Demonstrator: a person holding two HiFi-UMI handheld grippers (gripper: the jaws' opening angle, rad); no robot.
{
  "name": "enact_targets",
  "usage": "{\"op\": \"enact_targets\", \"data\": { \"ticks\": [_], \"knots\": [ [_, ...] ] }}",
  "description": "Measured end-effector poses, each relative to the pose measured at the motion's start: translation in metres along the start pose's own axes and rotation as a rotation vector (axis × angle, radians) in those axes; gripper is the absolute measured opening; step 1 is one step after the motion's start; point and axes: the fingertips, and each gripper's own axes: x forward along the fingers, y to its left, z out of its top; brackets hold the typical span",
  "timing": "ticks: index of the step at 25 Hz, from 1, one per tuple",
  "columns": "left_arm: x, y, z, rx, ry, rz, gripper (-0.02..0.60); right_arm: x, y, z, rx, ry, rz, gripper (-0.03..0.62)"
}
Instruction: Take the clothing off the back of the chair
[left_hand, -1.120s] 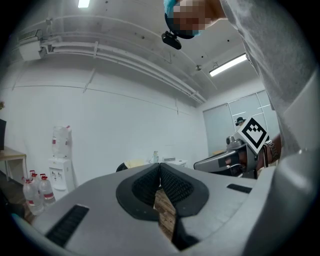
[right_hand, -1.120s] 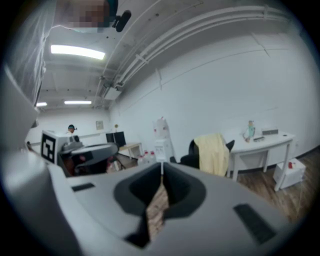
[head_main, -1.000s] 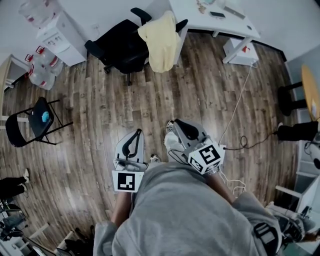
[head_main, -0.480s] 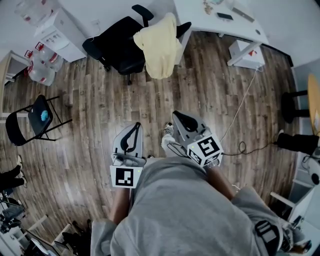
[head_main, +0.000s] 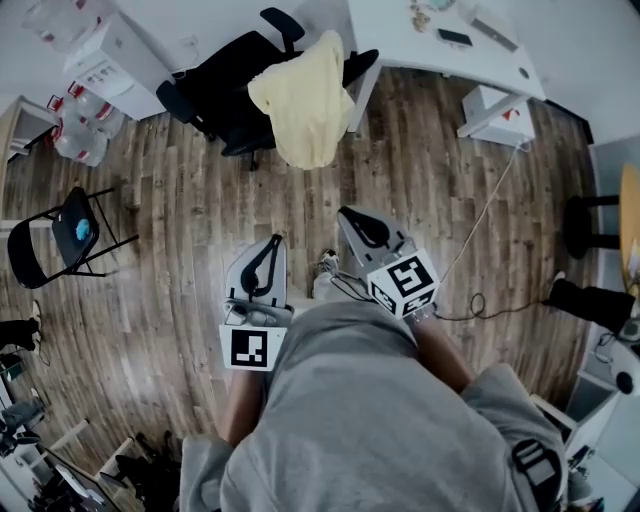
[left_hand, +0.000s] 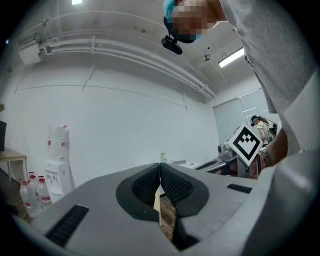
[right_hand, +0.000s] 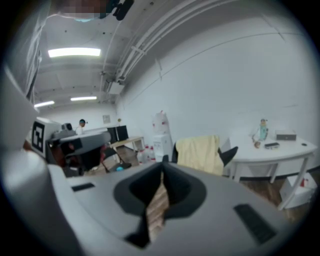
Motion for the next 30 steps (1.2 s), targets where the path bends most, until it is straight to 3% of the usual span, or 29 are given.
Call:
{"op": "enact_targets", "data": {
  "ticks": [7,13,23,26,30],
  "knots": [
    [0.026,-0.018,-0.011,-0.021,0.028,-0.035,0.032,0.014,-0.034,-0.009,0.002,0.033,-0.009,0.035],
    [0.05,-0.008,-0.026,-0.018,0.073,-0.063,0.032,0.042,-0.06,-0.024,0.025,0.066,-0.031,0.036],
    [0.092,0.01,-0.048,-0.012,0.05,-0.111,0.032,0.092,-0.107,-0.061,0.07,0.122,-0.119,0.042],
    [0.103,0.01,-0.057,-0.018,0.054,-0.129,0.032,0.108,-0.118,-0.079,0.11,0.157,-0.122,0.16],
    [0.112,0.008,-0.064,-0.015,0.056,-0.159,0.032,0.128,-0.131,-0.098,0.125,0.179,-0.139,0.237]
  ]
}}
